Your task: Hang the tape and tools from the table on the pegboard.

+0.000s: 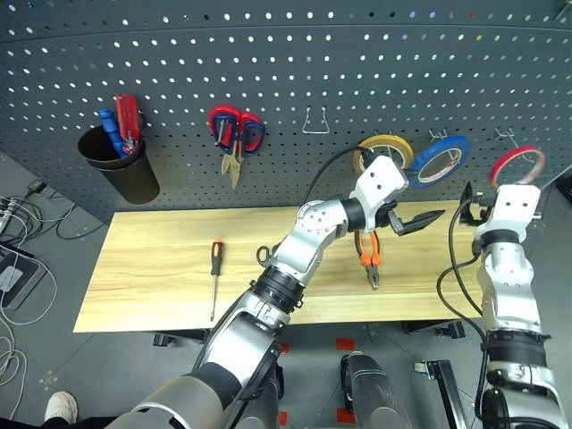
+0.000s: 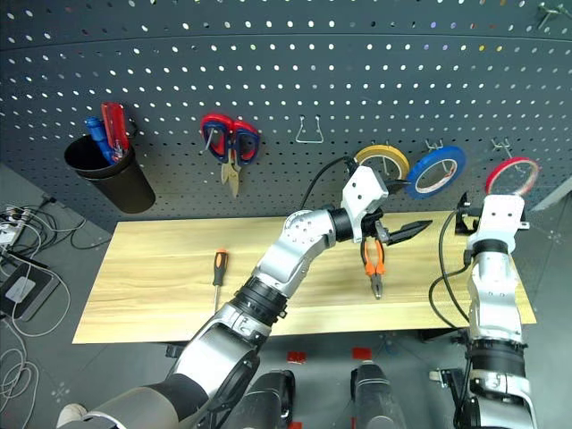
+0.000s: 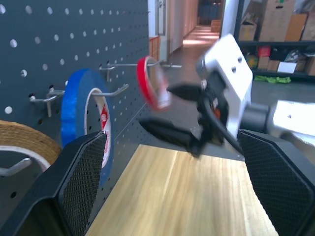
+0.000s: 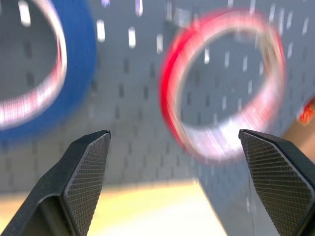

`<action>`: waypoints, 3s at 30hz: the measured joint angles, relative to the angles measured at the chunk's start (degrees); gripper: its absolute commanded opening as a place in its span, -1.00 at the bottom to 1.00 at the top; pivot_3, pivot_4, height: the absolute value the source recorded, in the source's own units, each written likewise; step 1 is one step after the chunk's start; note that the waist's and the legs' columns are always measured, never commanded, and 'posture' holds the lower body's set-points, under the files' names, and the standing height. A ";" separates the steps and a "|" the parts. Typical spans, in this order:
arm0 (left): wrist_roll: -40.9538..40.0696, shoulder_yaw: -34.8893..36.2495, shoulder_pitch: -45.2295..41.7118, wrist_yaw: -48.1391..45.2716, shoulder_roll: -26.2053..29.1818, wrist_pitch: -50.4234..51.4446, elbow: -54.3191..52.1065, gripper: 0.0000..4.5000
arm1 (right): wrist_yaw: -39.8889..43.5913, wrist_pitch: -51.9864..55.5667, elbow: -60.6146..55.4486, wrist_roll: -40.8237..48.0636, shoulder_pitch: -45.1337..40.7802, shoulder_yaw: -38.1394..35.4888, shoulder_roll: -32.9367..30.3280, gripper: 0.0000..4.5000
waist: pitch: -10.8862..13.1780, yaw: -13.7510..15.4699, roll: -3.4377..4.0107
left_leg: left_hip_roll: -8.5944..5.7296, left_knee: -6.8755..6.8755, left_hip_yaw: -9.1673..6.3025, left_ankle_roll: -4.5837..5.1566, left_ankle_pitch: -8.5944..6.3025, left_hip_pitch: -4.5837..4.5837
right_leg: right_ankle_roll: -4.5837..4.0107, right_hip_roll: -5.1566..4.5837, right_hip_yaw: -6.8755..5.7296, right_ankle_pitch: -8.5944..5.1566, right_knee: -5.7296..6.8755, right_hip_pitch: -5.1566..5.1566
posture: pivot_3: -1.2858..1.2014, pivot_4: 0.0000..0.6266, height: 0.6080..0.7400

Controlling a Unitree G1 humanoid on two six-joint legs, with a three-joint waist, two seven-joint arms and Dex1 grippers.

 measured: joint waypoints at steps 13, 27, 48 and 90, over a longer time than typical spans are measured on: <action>-0.93 -1.32 20.83 -5.30 16.99 10.53 -21.41 1.00 | 6.11 33.94 -20.58 6.50 3.80 7.89 5.22 0.99 | 0.23 -0.69 -0.14 | 0.10 0.08 -0.32 0.17 -0.09 0.10 | -0.01 0.06 0.07 -0.01 0.35 0.08 | 0.01 0.14 1.00; -0.88 -0.04 29.80 -2.42 23.97 11.41 -27.23 1.00 | 4.58 52.67 -22.25 8.71 -2.18 11.20 11.39 0.99 | 3.05 0.55 -0.54 | 0.07 0.13 -0.51 0.43 -0.24 0.13 | -0.02 0.02 0.05 -0.01 0.37 0.07 | 0.08 0.39 1.00; -1.26 0.91 33.04 0.27 25.80 15.04 -32.43 1.00 | 7.07 45.35 -9.03 6.86 -9.16 15.45 11.87 0.99 | 6.36 1.88 -0.68 | 0.08 0.10 -0.52 0.43 -0.24 0.12 | -0.02 0.04 0.02 -0.01 0.37 -0.02 | 0.10 0.47 1.00; -1.28 2.70 30.75 0.20 26.30 15.11 -30.86 1.00 | 3.46 47.38 -2.43 4.21 -15.00 11.88 12.96 0.99 | 7.70 1.88 -0.72 | 0.14 -0.07 -0.54 0.42 -0.23 0.04 | -0.02 0.14 0.00 -0.01 0.18 -0.14 | 0.13 0.47 1.00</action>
